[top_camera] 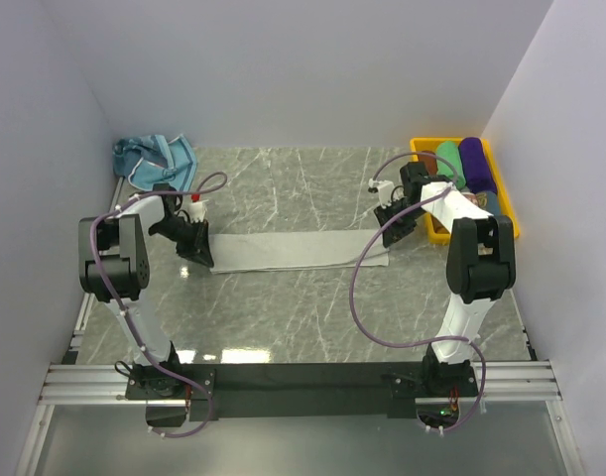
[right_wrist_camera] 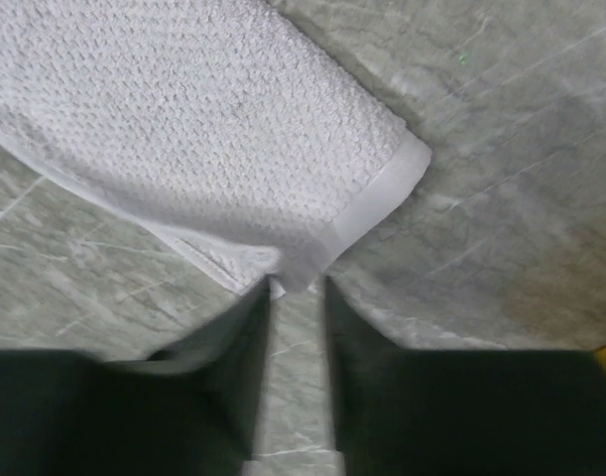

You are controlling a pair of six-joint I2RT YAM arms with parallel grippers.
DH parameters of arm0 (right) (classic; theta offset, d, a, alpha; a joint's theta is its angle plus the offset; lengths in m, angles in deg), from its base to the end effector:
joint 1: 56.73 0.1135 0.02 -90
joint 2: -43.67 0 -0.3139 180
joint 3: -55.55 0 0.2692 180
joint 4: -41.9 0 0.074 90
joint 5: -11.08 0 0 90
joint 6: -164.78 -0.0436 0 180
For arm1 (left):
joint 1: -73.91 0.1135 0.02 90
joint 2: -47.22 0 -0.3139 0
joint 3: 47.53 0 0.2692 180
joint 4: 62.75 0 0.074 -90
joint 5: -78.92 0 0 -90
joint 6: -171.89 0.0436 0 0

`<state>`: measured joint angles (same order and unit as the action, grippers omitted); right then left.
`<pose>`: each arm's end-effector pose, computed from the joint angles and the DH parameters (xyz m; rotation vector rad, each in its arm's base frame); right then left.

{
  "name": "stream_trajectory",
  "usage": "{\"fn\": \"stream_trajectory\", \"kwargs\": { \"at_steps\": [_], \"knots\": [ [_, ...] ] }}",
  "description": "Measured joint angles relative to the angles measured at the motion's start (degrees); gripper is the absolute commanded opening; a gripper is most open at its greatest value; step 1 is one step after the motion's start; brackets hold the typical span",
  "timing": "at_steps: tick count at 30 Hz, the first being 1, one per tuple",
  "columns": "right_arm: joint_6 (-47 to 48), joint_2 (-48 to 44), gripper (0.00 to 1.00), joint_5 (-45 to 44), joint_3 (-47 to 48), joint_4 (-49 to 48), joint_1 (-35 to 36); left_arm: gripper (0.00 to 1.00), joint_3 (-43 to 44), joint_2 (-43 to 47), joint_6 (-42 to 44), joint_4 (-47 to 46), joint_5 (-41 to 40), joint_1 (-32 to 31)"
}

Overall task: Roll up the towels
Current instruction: Fold the towel

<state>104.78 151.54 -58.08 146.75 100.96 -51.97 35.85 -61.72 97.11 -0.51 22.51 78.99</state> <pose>0.3998 0.0489 0.2238 -0.8949 2.6440 0.4245 0.3697 0.0086 0.1840 0.2713 2.8690 -0.8464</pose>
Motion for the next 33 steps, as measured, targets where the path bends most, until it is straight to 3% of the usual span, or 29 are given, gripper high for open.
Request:
{"fn": "stream_trajectory", "kwargs": {
  "at_steps": [1, 4, 7, 13, 18, 27, 33],
  "knots": [
    [0.0, 0.0, 0.43, 0.0, 0.0, 0.2, 0.0, 0.27, 0.0, 0.0, 0.1, 0.1, 0.0, 0.0],
    [1.1, -0.2, 0.50, 0.1, 0.0, 1.5, 0.0, 0.37, 0.0, 0.0, 0.7, 0.9, 0.0, 0.0],
    [1.9, -1.2, 0.50, 0.3, 0.2, 3.9, -0.2, 0.37, 0.0, 0.7, 1.9, 2.7, 0.3, 0.1],
    [0.9, -1.5, 0.41, 3.1, 7.2, 8.8, -2.1, 0.28, 0.2, 6.1, 3.2, 4.4, 1.8, 0.2],
    [-2.9, 1.1, 0.31, 5.4, 12.5, 8.4, -1.9, 0.23, 1.8, 7.8, 0.1, -0.2, 3.9, -0.2],
    [-9.4, 14.1, 0.22, 5.1, 14.7, 7.0, 0.6, 0.09, 4.4, -0.4, -7.7, -11.5, 6.1, -3.6],
    [-11.8, 16.3, 0.20, 1.9, 17.0, 5.9, 0.6, 0.04, 4.5, -5.9, -12.2, -16.6, 3.4, -2.9]
  ]
}}
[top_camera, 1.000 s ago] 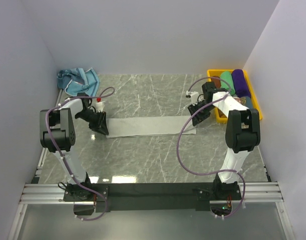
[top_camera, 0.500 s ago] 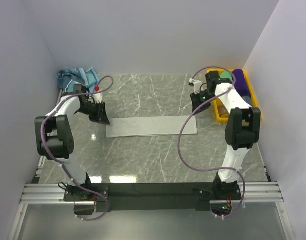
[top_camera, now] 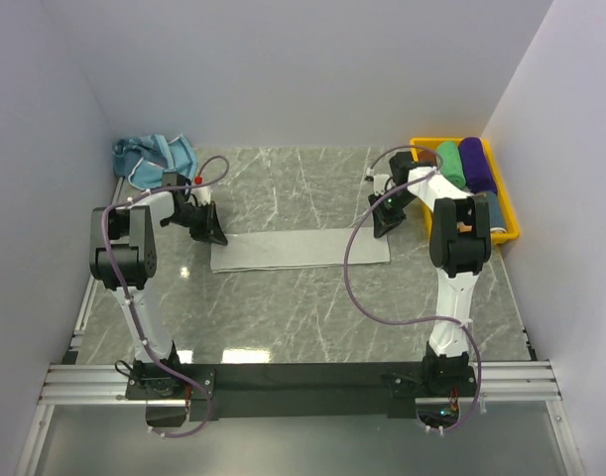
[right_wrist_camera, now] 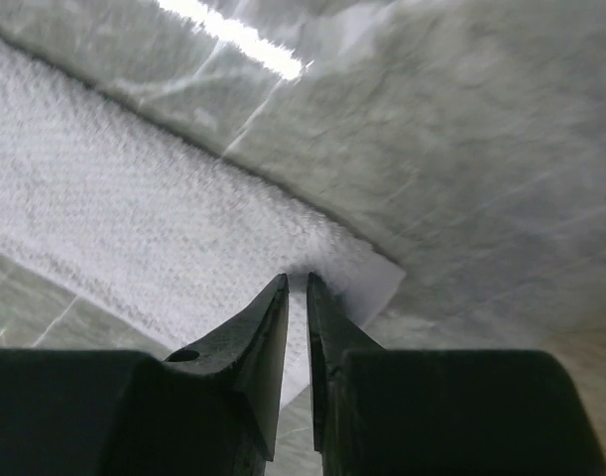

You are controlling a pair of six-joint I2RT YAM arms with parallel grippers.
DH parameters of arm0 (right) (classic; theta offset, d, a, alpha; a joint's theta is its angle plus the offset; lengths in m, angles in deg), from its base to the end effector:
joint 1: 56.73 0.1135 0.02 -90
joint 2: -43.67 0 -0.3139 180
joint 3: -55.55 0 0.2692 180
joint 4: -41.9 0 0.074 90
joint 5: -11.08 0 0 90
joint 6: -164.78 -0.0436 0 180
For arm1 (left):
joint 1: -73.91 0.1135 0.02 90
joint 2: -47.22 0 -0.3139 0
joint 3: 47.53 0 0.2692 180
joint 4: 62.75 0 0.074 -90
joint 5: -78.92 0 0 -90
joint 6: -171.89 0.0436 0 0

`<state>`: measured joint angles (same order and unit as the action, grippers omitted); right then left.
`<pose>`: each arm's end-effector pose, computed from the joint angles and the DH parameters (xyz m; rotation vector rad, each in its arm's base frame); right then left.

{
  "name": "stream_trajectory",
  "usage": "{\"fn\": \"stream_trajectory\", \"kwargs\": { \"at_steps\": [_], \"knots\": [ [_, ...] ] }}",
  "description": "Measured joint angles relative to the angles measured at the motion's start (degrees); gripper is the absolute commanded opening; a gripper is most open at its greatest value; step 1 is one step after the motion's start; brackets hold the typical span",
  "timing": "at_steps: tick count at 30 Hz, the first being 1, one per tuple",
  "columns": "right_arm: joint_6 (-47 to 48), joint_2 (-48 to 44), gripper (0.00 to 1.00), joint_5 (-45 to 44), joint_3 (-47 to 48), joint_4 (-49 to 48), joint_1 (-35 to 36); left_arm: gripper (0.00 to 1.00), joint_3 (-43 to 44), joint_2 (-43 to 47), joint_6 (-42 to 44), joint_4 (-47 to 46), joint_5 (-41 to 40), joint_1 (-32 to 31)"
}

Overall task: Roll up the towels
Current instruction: Fold the towel

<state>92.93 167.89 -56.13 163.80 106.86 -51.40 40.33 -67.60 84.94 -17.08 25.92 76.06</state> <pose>0.4697 0.0608 0.1862 -0.6333 2.8205 0.5533 0.4249 -0.0103 0.1725 0.1582 2.6812 -0.8780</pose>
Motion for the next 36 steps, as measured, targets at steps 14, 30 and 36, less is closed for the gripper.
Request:
{"fn": "stream_trajectory", "kwargs": {
  "at_steps": [14, 30, 36],
  "knots": [
    [-2.9, 3.1, 0.37, -4.8, 6.5, -0.4, 0.1, 0.37, -0.1, -0.6, -2.1, 0.1, 3.9, 1.9],
    [-9.6, -6.3, 0.53, -9.0, -0.3, 1.1, -2.1, 0.59, 1.3, 14.8, 6.7, 9.3, 7.4, 2.8],
    [-11.4, -5.6, 0.52, -9.8, -2.9, 0.7, -1.4, 0.59, 1.6, 14.9, 7.8, 11.1, 6.1, 2.8]
  ]
}}
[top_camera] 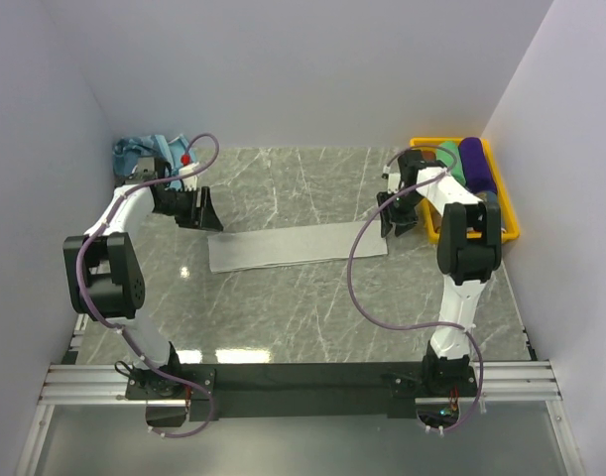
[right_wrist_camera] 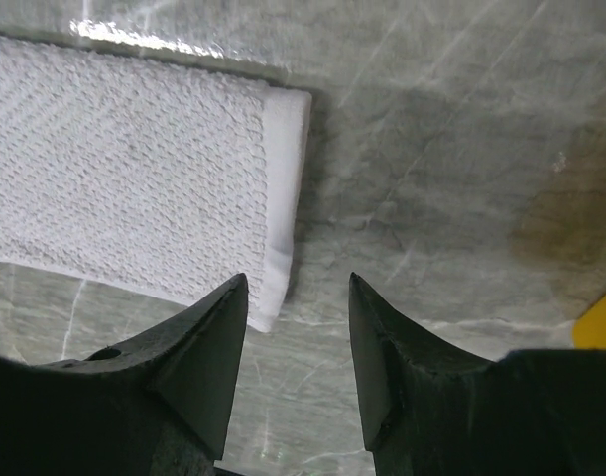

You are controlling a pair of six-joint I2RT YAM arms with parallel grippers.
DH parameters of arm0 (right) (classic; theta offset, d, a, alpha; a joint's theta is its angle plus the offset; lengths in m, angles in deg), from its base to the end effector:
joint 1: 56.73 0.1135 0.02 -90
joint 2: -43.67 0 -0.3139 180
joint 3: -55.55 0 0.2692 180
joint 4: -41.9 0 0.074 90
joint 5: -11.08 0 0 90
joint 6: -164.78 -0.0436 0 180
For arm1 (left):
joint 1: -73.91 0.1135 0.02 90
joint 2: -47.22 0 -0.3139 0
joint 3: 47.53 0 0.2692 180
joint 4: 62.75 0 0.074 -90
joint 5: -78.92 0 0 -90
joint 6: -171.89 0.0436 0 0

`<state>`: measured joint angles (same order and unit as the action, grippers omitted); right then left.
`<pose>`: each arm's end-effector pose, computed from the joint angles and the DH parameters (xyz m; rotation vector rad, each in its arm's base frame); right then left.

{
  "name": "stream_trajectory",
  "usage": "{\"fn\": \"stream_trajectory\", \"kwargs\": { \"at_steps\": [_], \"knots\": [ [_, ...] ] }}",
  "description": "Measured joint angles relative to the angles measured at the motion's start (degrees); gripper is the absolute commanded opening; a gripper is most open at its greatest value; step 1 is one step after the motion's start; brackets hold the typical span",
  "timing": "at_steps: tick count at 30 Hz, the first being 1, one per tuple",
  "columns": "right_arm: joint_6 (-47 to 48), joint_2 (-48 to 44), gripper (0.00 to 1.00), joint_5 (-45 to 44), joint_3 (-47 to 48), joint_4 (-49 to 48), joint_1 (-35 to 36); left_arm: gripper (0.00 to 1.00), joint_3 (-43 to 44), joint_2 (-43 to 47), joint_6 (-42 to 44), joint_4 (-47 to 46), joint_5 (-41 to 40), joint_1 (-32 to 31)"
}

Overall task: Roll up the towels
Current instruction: Fold the towel

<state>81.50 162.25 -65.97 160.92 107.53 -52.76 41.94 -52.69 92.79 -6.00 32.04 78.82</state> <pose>0.4530 0.0412 0.2133 -0.3047 2.9088 0.3250 0.3809 0.0028 0.2764 0.3304 2.4921 -0.9112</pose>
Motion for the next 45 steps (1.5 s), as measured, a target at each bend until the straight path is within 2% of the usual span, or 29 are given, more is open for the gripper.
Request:
{"fn": "stream_trajectory", "kwargs": {
  "at_steps": [7, 13, 16, 17, 18, 19, 25, 32, 35, 40, 45],
  "knots": [
    [-1.4, 1.7, 0.48, 0.0, 0.2, -1.4, 1.5, 0.60, 0.0, 0.0, 0.4, 0.8, -1.0, 0.0],
    [-2.4, 4.3, 0.39, 0.6, 1.2, -1.2, 3.0, 0.60, 0.4, 0.0, 0.4, 1.9, -1.3, 0.2],
    [-2.6, 4.4, 0.21, 1.4, 1.1, -1.2, 3.3, 0.60, 1.6, 0.0, 0.4, 2.3, -1.6, 0.4],
    [-2.7, 4.5, 0.10, 1.7, 1.0, -1.2, 3.3, 0.60, 2.1, 0.0, 0.3, 2.4, -1.6, 0.5],
    [-2.8, 4.5, 0.03, 2.1, 0.9, -1.2, 3.4, 0.60, 2.5, 0.0, 0.2, 2.4, -1.6, 0.6],
    [-2.8, 4.5, 0.00, 2.3, 0.8, -1.1, 3.4, 0.60, 2.9, 0.0, 0.0, 2.5, -1.6, 0.7],
    [-2.5, 4.3, 0.00, 3.0, 0.8, -0.4, 1.7, 0.60, 3.1, 0.0, -0.7, 2.3, -1.5, 1.2],
    [0.7, 2.6, 0.00, 2.1, 5.4, 4.1, -5.7, 0.61, 1.9, 1.3, -1.1, 2.0, -1.4, 1.2],
    [1.7, 0.7, 0.00, 2.8, 7.6, 5.8, -6.8, 0.61, 1.7, 1.6, -1.2, 1.9, -1.4, 1.2],
    [2.1, -2.3, 0.00, 8.2, 11.1, 8.7, -3.6, 0.65, 0.8, 1.9, -2.1, 1.4, -1.3, 1.3],
    [1.0, -3.5, 0.00, 15.2, 14.0, 9.1, 3.9, 0.69, -2.6, 3.0, -3.5, 1.3, -0.9, 2.7]
  ]
}}
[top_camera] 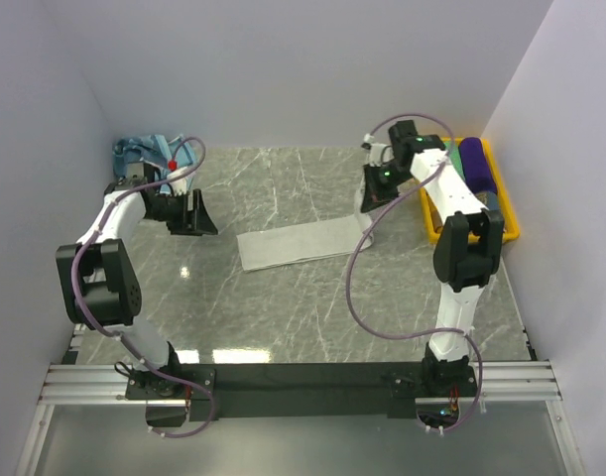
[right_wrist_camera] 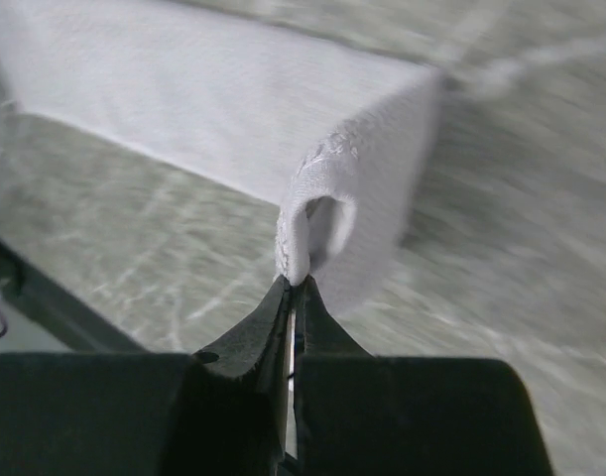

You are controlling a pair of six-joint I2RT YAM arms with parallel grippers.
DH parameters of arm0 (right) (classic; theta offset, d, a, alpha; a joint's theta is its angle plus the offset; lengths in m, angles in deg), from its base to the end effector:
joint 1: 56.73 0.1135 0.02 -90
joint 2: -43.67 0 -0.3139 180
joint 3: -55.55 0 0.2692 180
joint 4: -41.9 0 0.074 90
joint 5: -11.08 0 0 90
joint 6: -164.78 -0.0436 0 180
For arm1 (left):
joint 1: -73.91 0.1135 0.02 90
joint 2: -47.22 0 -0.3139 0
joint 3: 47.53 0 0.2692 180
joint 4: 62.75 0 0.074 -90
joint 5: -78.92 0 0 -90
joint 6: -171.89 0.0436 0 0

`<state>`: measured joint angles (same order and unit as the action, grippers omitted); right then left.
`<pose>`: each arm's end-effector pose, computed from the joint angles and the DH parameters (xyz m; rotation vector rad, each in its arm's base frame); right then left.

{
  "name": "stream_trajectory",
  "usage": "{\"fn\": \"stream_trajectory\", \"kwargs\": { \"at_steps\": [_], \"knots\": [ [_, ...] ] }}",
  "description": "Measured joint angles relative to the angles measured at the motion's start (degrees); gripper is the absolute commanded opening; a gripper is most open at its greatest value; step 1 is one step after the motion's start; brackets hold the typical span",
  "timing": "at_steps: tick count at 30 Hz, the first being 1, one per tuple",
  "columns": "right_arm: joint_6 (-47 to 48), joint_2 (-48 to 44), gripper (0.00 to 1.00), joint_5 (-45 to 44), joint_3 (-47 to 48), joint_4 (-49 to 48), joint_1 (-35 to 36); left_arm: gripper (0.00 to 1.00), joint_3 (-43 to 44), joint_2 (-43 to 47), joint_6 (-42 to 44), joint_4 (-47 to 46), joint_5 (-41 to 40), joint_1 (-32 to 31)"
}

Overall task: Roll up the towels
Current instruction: Fold the towel

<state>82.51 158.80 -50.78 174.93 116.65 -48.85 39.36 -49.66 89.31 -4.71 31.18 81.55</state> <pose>0.4521 0.0833 0.3116 -0.4864 2.6841 0.6836 0.3632 0.0191 0.2799 0.1849 2.5294 -0.9046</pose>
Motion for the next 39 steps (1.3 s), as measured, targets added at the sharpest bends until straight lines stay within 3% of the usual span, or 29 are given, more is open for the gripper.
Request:
{"fn": "stream_trajectory", "kwargs": {
  "at_steps": [6, 12, 15, 19, 28, 39],
  "knots": [
    [-2.8, 0.3, 0.00, 4.9, 1.9, -0.5, 8.5, 0.56, -5.1, 0.6, -2.3, -0.3, 0.1, 4.0],
    [-5.4, 3.3, 0.00, 7.3, 6.1, -2.5, 13.6, 0.57, -9.8, -0.6, -5.1, -1.8, 2.7, 3.9],
    [-6.3, 5.2, 0.00, 7.6, 6.8, -3.2, 15.2, 0.52, -9.8, -3.3, -6.3, -4.2, 4.7, 3.5],
    [-7.6, 7.3, 0.00, 7.8, 6.9, -4.1, 17.0, 0.47, -9.8, -6.7, -8.5, -7.2, 6.2, 2.4],
    [-10.3, 8.7, 0.00, 8.0, 7.5, -5.9, 20.7, 0.45, -9.8, -11.2, -12.5, -13.6, 7.0, -4.3],
    [-14.0, 13.9, 0.00, 8.6, 12.1, -8.2, 24.9, 0.37, -9.8, -15.2, -14.7, -16.7, 7.0, -6.0]
  ]
}}
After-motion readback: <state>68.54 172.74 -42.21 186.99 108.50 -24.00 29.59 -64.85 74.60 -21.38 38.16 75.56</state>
